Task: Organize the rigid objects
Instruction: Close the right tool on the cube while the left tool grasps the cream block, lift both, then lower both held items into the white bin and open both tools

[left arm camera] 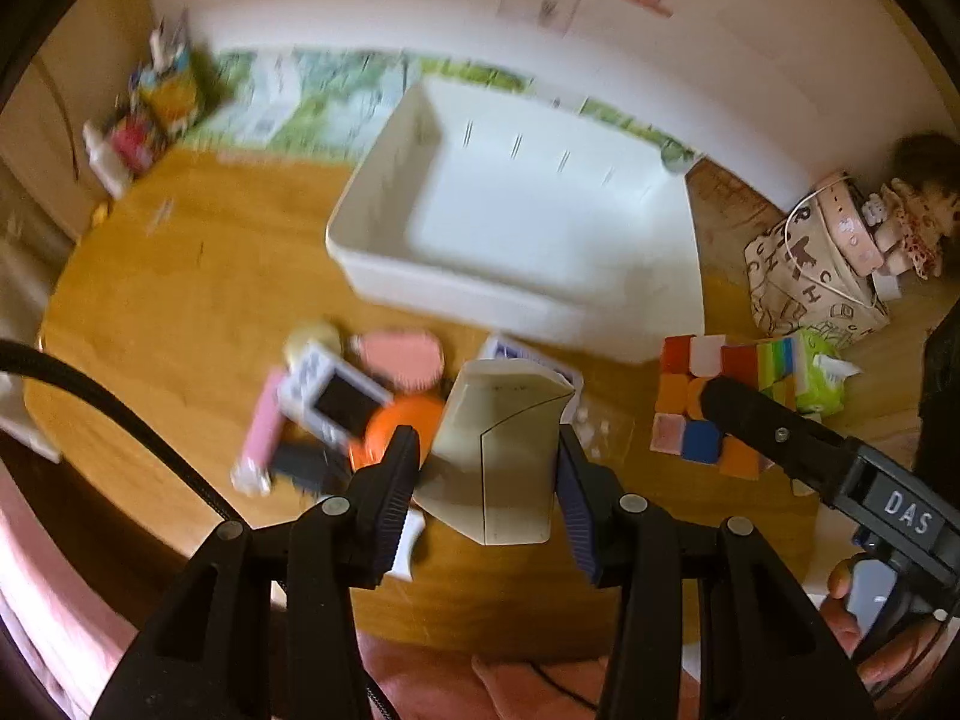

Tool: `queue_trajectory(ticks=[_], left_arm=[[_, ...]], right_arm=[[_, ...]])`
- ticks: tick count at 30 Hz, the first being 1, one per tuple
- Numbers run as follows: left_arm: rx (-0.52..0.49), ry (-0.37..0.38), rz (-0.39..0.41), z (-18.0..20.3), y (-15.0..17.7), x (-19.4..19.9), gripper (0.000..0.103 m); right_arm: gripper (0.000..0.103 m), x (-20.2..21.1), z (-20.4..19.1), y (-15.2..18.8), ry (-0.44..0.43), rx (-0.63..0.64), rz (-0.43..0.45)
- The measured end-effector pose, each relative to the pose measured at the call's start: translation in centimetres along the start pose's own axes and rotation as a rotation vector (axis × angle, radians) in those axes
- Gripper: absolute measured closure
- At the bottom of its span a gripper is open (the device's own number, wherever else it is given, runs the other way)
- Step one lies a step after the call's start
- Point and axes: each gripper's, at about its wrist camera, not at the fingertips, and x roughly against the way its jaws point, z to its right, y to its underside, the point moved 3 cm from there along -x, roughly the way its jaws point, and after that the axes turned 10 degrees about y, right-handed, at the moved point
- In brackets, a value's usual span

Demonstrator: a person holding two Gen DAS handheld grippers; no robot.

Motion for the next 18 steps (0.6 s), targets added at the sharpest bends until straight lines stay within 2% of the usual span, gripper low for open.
queue_trajectory(ticks=[4, 11, 18], left_arm=[[-0.029, 0.023, 0.032, 0.1, -2.0, 0.2, 0.055], [-0.108, 0.07, 0.173, 0.5, -5.2, 0.7, 0.055], [-0.171, 0.105, 0.294, -0.1, -7.2, -0.6, 0.054]], right_arm=[[0.038, 0.7, -0.8, -1.6, 0.007, 0.0, 0.081], [0.038, 0.9, -2.2, -4.0, 0.025, 0.039, 0.226], [0.038, 0.3, -2.8, -5.7, 0.038, 0.066, 0.32]])
